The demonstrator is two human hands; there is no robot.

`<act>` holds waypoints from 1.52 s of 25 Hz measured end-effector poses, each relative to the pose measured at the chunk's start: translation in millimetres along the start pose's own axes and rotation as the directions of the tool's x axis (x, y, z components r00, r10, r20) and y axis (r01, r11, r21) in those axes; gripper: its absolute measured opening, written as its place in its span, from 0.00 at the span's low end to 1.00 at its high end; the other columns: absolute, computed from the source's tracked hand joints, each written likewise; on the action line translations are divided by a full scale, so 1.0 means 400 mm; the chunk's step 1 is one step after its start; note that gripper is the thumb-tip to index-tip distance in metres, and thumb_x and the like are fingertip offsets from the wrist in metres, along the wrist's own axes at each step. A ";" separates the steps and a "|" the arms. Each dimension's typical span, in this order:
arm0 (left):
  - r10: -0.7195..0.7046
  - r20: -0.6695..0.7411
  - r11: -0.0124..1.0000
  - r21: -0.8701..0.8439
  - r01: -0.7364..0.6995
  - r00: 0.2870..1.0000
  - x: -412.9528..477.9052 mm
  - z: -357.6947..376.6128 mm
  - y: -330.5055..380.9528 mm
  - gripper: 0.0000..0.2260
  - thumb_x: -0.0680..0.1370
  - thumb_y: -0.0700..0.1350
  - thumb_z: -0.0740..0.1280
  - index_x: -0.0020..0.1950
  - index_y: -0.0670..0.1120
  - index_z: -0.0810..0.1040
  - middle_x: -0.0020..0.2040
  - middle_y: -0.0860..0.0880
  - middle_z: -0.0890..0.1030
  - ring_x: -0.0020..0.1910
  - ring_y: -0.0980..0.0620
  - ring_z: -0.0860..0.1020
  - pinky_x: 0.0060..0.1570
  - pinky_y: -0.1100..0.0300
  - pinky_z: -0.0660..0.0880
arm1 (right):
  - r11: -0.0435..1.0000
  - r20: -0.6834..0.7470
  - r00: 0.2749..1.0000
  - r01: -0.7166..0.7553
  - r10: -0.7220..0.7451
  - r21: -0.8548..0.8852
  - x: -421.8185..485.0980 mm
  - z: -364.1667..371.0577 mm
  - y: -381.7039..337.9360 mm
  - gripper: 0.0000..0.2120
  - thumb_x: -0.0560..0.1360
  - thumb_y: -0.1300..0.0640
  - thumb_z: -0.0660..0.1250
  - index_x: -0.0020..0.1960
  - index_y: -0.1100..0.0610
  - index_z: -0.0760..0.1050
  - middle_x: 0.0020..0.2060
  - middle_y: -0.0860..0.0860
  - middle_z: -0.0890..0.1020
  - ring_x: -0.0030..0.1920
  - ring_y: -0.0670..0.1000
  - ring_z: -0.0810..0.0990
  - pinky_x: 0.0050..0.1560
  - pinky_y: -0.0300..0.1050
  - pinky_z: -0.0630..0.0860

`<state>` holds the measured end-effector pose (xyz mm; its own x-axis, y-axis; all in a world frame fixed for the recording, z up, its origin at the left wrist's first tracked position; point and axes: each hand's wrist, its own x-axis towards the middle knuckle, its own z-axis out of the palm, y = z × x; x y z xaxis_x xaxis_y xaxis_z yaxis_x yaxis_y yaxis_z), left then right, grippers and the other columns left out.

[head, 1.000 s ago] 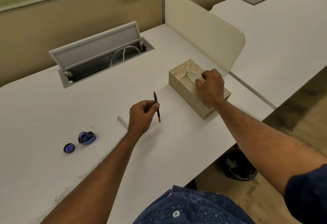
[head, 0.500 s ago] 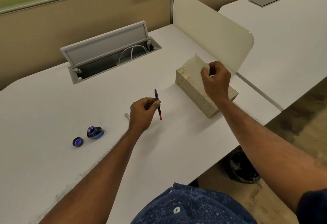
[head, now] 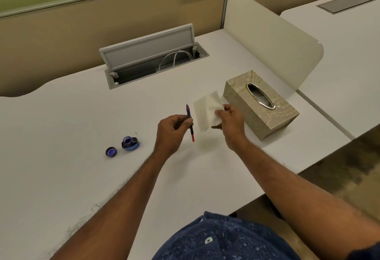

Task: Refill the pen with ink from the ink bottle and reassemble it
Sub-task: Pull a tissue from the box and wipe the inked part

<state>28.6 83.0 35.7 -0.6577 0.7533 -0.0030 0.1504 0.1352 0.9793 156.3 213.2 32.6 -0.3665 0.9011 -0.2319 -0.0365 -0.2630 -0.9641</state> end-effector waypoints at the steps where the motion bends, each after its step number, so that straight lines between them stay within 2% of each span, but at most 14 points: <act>1: 0.007 -0.002 1.000 -0.007 -0.007 1.000 -0.004 -0.013 -0.004 0.05 0.76 0.45 0.70 0.48 0.45 0.84 0.41 0.51 0.86 0.41 0.56 0.84 0.35 0.69 0.76 | 1.000 0.027 1.000 0.000 0.001 -0.013 -0.010 0.020 0.008 0.04 0.75 0.63 0.65 0.49 0.58 0.75 0.43 0.51 0.81 0.45 0.51 0.81 0.33 0.43 0.79; 4: 0.006 -0.014 1.000 0.003 -0.006 1.000 -0.012 -0.049 -0.017 0.06 0.77 0.44 0.69 0.49 0.43 0.84 0.42 0.50 0.86 0.42 0.54 0.84 0.39 0.66 0.79 | 1.000 0.120 0.993 -0.015 0.017 -0.016 -0.038 0.083 0.018 0.07 0.76 0.64 0.64 0.54 0.60 0.75 0.47 0.54 0.82 0.48 0.54 0.81 0.35 0.44 0.80; 8: 0.029 -0.032 1.000 -0.008 -0.029 0.999 -0.025 -0.091 -0.027 0.04 0.77 0.42 0.69 0.47 0.47 0.83 0.41 0.53 0.85 0.41 0.56 0.84 0.44 0.65 0.78 | 0.999 0.256 0.965 -0.049 0.053 -0.023 -0.070 0.158 0.024 0.07 0.78 0.63 0.63 0.55 0.58 0.76 0.51 0.56 0.82 0.50 0.56 0.81 0.51 0.54 0.79; 14: 0.019 -0.063 0.999 0.027 -0.018 0.998 -0.037 -0.146 -0.042 0.04 0.77 0.41 0.69 0.47 0.48 0.83 0.40 0.53 0.85 0.40 0.55 0.84 0.46 0.64 0.79 | 0.998 0.345 0.937 -0.047 0.061 -0.049 -0.095 0.217 0.032 0.07 0.81 0.59 0.61 0.55 0.53 0.76 0.52 0.52 0.82 0.52 0.53 0.79 0.51 0.43 0.77; 16: 0.025 -0.060 0.999 0.038 -0.022 0.998 -0.041 -0.156 -0.041 0.04 0.77 0.42 0.69 0.49 0.47 0.83 0.41 0.53 0.85 0.41 0.56 0.84 0.46 0.64 0.79 | 0.997 0.416 0.906 -0.082 0.080 -0.014 -0.100 0.227 0.032 0.09 0.81 0.58 0.59 0.58 0.56 0.76 0.55 0.56 0.81 0.55 0.55 0.80 0.57 0.47 0.77; 18: 0.039 -0.064 0.998 0.042 -0.036 0.997 -0.044 -0.162 -0.037 0.04 0.77 0.42 0.69 0.49 0.47 0.84 0.41 0.53 0.85 0.42 0.56 0.84 0.47 0.64 0.79 | 0.969 0.494 0.860 -0.213 0.126 0.123 -0.106 0.232 0.030 0.14 0.82 0.54 0.56 0.58 0.60 0.77 0.55 0.58 0.82 0.56 0.57 0.80 0.61 0.52 0.75; 20: 0.056 -0.073 0.998 0.040 -0.053 0.996 -0.049 -0.166 -0.030 0.04 0.77 0.41 0.69 0.48 0.48 0.83 0.40 0.55 0.84 0.41 0.59 0.83 0.44 0.68 0.78 | 0.875 0.570 0.795 -0.411 0.207 0.256 -0.099 0.227 0.023 0.20 0.81 0.52 0.52 0.60 0.64 0.74 0.56 0.60 0.80 0.57 0.60 0.78 0.63 0.56 0.72; 22: 0.049 -0.076 0.999 0.021 -0.048 0.996 -0.055 -0.169 -0.021 0.05 0.77 0.41 0.68 0.48 0.50 0.83 0.39 0.57 0.84 0.40 0.61 0.83 0.40 0.70 0.76 | 0.784 0.637 0.729 -0.539 0.250 0.309 -0.088 0.219 0.020 0.23 0.78 0.52 0.50 0.61 0.66 0.72 0.59 0.62 0.79 0.57 0.61 0.80 0.63 0.58 0.73; 24: 0.040 -0.069 0.999 0.000 -0.040 0.997 -0.059 -0.172 -0.015 0.05 0.77 0.41 0.68 0.48 0.49 0.83 0.40 0.56 0.84 0.40 0.60 0.83 0.39 0.69 0.77 | 0.748 0.678 0.687 -0.588 0.262 0.307 -0.084 0.216 0.021 0.22 0.76 0.56 0.50 0.57 0.67 0.77 0.58 0.61 0.81 0.55 0.60 0.82 0.61 0.58 0.75; 27: 0.031 -0.061 1.000 0.000 -0.032 0.998 -0.065 -0.175 -0.006 0.05 0.78 0.42 0.68 0.51 0.48 0.83 0.41 0.54 0.84 0.41 0.58 0.83 0.40 0.67 0.78 | 0.788 0.700 0.675 -0.554 0.235 0.270 -0.086 0.220 0.021 0.19 0.77 0.60 0.54 0.51 0.62 0.84 0.54 0.59 0.83 0.52 0.59 0.83 0.58 0.57 0.78; 29: 0.032 -0.059 0.999 0.021 -0.031 0.998 -0.069 -0.176 -0.004 0.06 0.78 0.42 0.68 0.52 0.46 0.83 0.41 0.52 0.84 0.41 0.59 0.83 0.40 0.66 0.79 | 0.816 0.717 0.664 -0.524 0.213 0.243 -0.089 0.226 0.016 0.14 0.76 0.59 0.61 0.54 0.61 0.83 0.54 0.58 0.83 0.54 0.59 0.82 0.57 0.55 0.79; 31: 0.039 -0.052 0.998 0.046 -0.036 0.998 -0.072 -0.177 -0.003 0.07 0.78 0.42 0.68 0.53 0.44 0.83 0.42 0.50 0.84 0.40 0.60 0.82 0.40 0.67 0.78 | 0.850 0.726 0.659 -0.483 0.196 0.209 -0.089 0.231 0.016 0.13 0.75 0.58 0.65 0.56 0.61 0.81 0.54 0.58 0.83 0.55 0.59 0.81 0.60 0.56 0.78; 34: 0.053 -0.041 0.997 0.052 -0.051 0.998 -0.075 -0.179 0.001 0.08 0.77 0.40 0.67 0.53 0.41 0.83 0.42 0.47 0.85 0.38 0.63 0.82 0.38 0.71 0.75 | 0.896 0.713 0.676 -0.414 0.186 0.159 -0.099 0.244 0.017 0.10 0.79 0.59 0.63 0.54 0.61 0.80 0.51 0.58 0.83 0.52 0.59 0.81 0.59 0.56 0.78; 38: 0.067 -0.039 0.997 0.049 -0.065 0.997 -0.078 -0.178 0.008 0.07 0.77 0.38 0.68 0.54 0.42 0.83 0.40 0.54 0.83 0.38 0.66 0.81 0.38 0.74 0.73 | 0.912 0.664 0.718 -0.388 0.209 0.132 -0.109 0.256 0.007 0.09 0.79 0.59 0.62 0.54 0.63 0.78 0.52 0.61 0.80 0.52 0.61 0.79 0.55 0.55 0.78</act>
<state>-3.0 14.3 53.2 -0.6745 0.7350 0.0701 0.2287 0.1178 0.9663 77.0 138.1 53.1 -0.8881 0.3628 -0.2822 -0.0137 -0.6346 -0.7727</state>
